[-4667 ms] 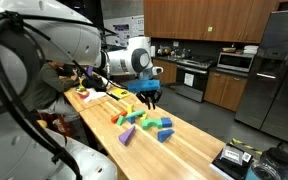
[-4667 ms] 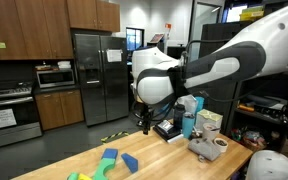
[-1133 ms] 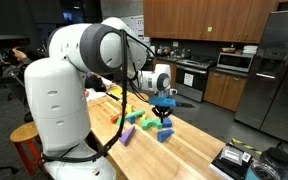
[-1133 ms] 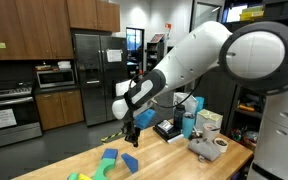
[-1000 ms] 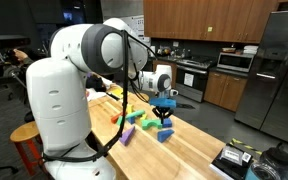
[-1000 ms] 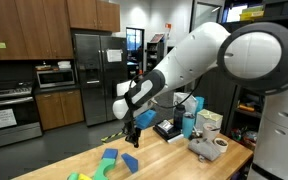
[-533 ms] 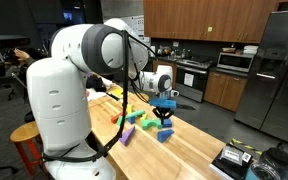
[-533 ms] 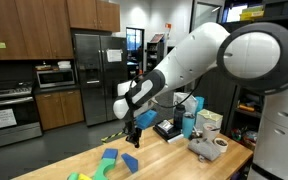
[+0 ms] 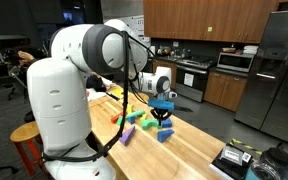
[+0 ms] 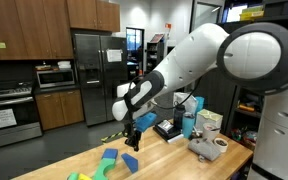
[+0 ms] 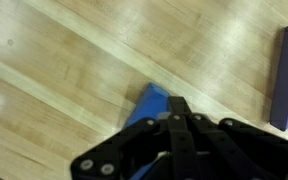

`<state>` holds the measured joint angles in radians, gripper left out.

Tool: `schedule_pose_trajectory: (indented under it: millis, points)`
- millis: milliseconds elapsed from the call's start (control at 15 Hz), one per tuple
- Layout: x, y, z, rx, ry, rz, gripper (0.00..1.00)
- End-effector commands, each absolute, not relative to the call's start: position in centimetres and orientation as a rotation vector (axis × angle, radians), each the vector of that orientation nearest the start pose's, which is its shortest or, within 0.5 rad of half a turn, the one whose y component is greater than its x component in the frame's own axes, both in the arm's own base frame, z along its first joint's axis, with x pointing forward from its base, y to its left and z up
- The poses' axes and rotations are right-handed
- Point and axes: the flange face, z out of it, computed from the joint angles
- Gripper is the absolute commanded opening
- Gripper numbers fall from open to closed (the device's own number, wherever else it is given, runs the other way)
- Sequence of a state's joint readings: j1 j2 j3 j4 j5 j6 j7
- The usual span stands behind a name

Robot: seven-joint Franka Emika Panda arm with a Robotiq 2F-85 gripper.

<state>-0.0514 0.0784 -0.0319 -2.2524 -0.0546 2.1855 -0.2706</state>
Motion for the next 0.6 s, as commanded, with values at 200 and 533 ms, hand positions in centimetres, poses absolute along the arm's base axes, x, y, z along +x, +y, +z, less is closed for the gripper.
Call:
schedule_pose_trajectory:
  millis: [200,533]
  points:
    - [51.2,-3.8,31.7,-3.128,-0.367,0.249,0.01]
    - [51.4,-3.7,31.5,-3.128,-0.371,0.25,0.0]
